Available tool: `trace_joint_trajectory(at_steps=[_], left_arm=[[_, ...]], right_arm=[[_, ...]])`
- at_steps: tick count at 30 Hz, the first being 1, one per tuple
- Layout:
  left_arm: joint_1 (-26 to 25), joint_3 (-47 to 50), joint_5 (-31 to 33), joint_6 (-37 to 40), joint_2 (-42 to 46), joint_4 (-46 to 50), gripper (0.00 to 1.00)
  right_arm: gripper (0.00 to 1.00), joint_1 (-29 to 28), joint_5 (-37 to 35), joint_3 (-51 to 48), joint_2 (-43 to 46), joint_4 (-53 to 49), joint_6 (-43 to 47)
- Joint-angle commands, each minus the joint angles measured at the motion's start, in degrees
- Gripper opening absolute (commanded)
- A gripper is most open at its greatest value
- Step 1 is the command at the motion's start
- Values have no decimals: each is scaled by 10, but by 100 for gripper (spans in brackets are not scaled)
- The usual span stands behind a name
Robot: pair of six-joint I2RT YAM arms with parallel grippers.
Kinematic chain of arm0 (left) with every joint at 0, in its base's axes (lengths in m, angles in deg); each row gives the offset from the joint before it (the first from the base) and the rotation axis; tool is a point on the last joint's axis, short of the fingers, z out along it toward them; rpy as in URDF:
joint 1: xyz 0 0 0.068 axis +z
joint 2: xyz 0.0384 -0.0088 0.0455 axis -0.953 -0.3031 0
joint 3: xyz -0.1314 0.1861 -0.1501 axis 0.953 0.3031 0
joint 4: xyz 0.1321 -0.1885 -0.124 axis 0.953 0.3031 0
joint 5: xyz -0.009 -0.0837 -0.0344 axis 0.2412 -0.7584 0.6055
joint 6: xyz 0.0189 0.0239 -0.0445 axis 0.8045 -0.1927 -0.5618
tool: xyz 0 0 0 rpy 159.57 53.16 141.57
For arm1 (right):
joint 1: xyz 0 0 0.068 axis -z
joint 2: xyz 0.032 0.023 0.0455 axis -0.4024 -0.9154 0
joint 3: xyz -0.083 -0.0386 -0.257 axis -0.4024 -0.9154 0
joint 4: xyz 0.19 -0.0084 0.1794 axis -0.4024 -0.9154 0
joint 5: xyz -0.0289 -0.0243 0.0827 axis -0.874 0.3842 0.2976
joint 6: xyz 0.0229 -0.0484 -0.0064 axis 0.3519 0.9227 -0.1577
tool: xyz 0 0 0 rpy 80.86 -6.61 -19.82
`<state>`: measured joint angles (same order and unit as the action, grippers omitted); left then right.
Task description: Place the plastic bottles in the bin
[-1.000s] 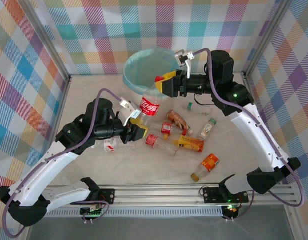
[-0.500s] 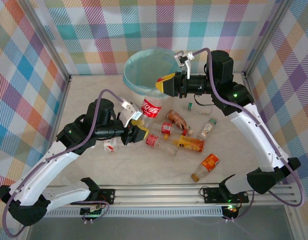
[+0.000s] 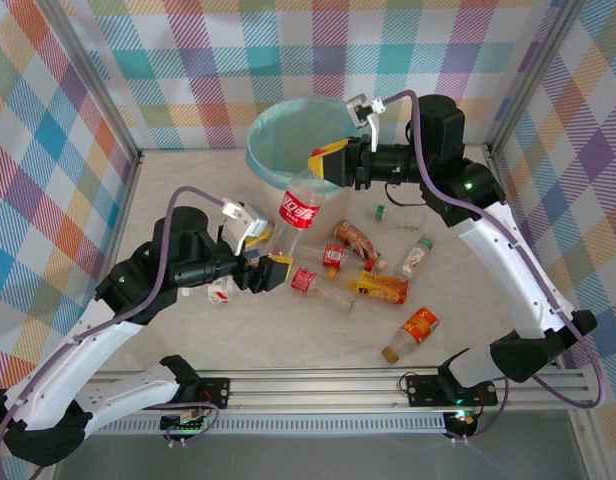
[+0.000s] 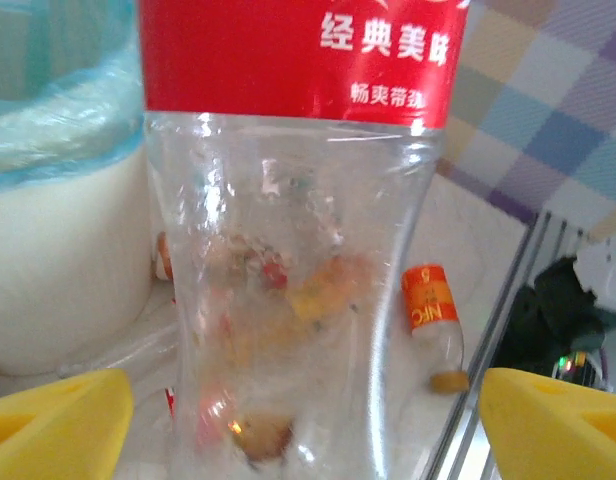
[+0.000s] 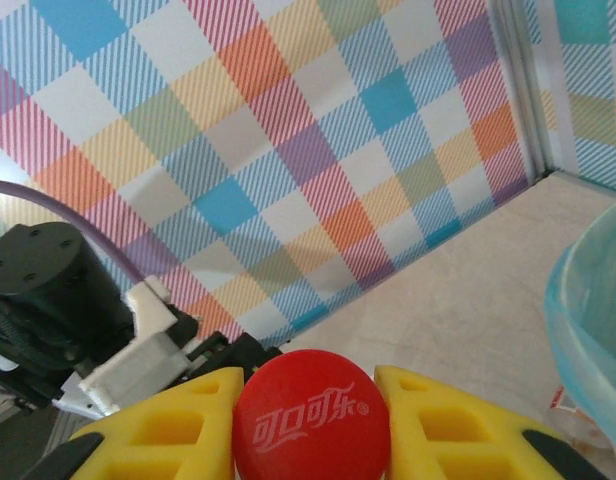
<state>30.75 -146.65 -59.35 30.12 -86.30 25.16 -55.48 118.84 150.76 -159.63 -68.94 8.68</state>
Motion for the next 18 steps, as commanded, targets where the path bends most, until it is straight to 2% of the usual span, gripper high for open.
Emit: trace_joint_trajectory(at_steps=[1,2,5,12,18], left_arm=[[-2,-2,63,-49,15,-51,95],[-2,-5,84,-58,18,-55,100],[-2,-26,159,-82,26,-51,100],[-2,-80,351,-148,27,-2,100],[-2,-90,384,-160,16,8,100]], right_arm=[[7,-2,-48,56,-9,-3,40],[6,-2,-62,74,-16,-11,52],[2,-2,-103,130,-42,-24,82],[1,-1,-179,253,-119,-35,127],[1,-1,-249,342,-183,-38,155]])
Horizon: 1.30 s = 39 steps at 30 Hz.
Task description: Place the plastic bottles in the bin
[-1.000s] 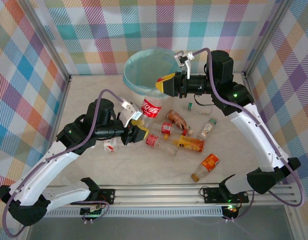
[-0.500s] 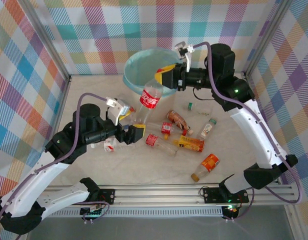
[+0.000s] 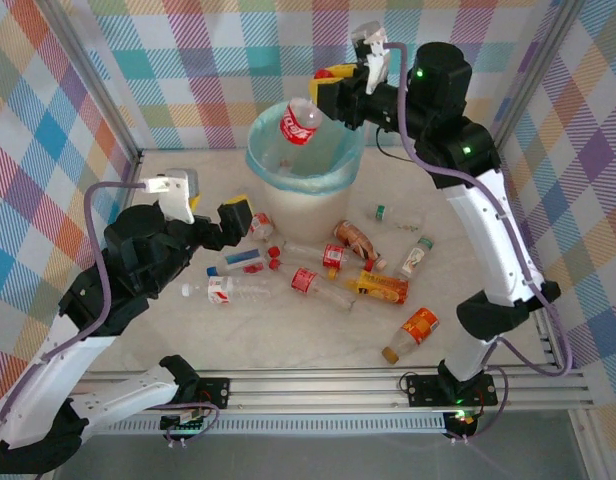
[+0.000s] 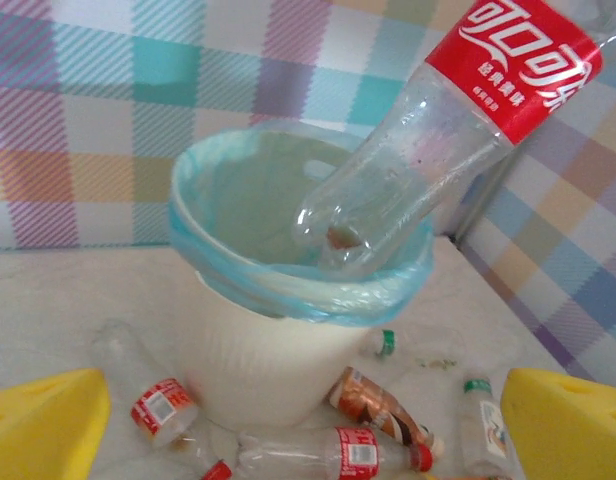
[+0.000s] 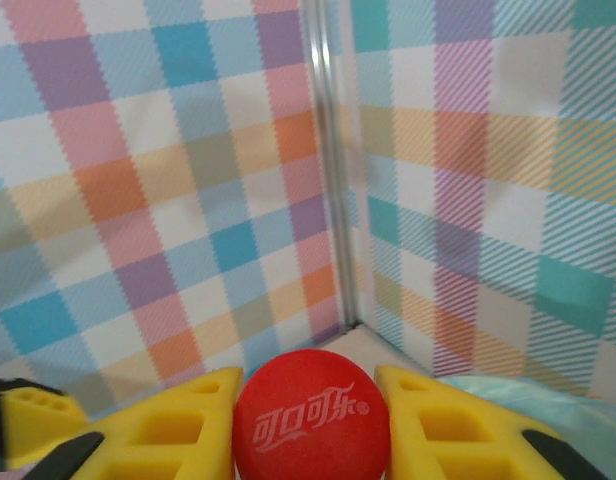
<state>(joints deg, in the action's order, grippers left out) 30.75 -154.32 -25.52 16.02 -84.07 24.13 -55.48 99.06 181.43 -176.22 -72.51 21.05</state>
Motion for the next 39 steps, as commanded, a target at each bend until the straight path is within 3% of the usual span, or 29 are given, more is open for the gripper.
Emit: trace_joint_trajectory(at_steps=[1,14,39], left_arm=[[-3,-14,44,-20,-10,20,100],[-1,-9,42,-3,-67,28,100],[7,66,77,-55,-37,56,100]], right_arm=[[1,-1,-64,45,-27,-2,41],[0,5,-157,82,-136,-6,122],[6,10,-135,80,-297,-76,149]])
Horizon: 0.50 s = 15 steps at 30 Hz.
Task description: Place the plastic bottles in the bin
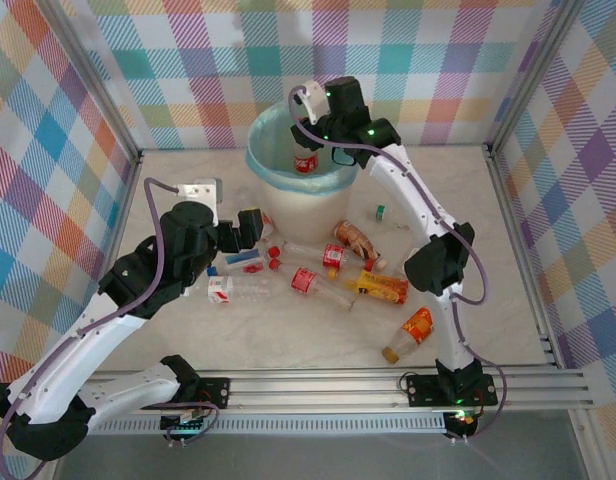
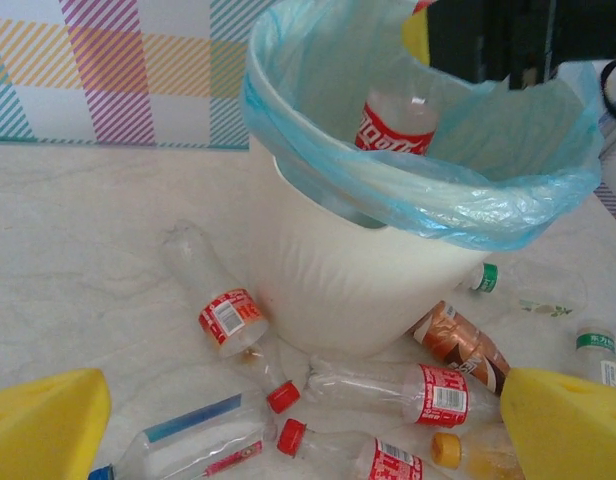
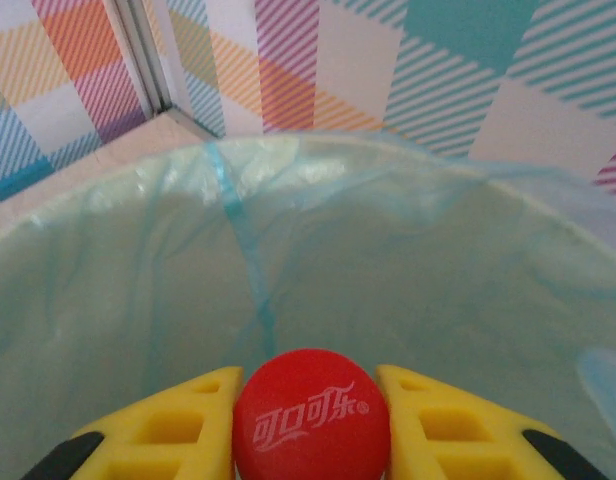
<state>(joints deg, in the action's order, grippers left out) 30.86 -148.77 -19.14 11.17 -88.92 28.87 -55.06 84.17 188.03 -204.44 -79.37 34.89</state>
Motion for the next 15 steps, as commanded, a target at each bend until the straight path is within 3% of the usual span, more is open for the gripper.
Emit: trace_joint_trajectory(at_steps=[1,10,15], left_arm=[[5,12,15,-6,12,10,100],[8,20,18,-12,20,17,100],[10,18,22,-13,23,23,100]], right_arm=[[7,7,16,15,-21,-8,9],[18,16,33,16,-51,-4,-11],[49,16,49,45,-43,-11,-22]])
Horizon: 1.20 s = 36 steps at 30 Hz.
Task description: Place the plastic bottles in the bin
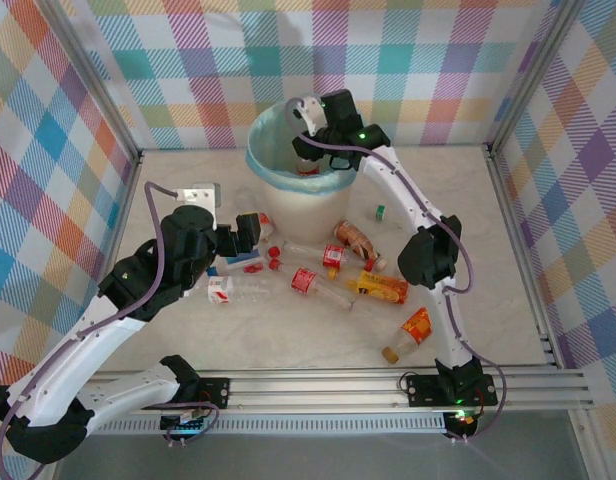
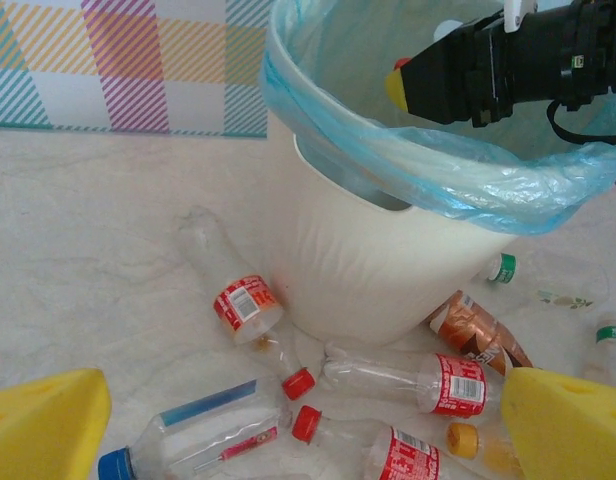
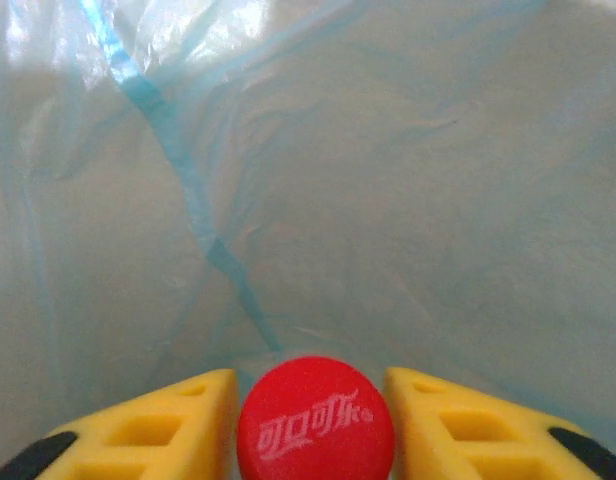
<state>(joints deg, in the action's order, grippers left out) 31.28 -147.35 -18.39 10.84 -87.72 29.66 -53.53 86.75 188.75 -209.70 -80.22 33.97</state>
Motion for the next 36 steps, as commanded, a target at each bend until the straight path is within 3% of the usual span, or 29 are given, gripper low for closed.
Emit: trace_joint_trajectory(at_steps=[1,5,17,26,36], left_arm=[[6,4,15,-10,11,16,100],[7,-4,15,-8,13,19,100],[7,-10,3,-103,32,84,100],[8,12,-25,-200,52,151,100],[8,71,-67,-321,81,170,100]], right_arm=[[51,1,25,50,13,-6,-15],[57,1,30,78,47,1,-30],[55,-9,122,38,204,3,-102],[55,-46,165,-134,340,24,-129],[56,-90,159,-392,499,70,-148]])
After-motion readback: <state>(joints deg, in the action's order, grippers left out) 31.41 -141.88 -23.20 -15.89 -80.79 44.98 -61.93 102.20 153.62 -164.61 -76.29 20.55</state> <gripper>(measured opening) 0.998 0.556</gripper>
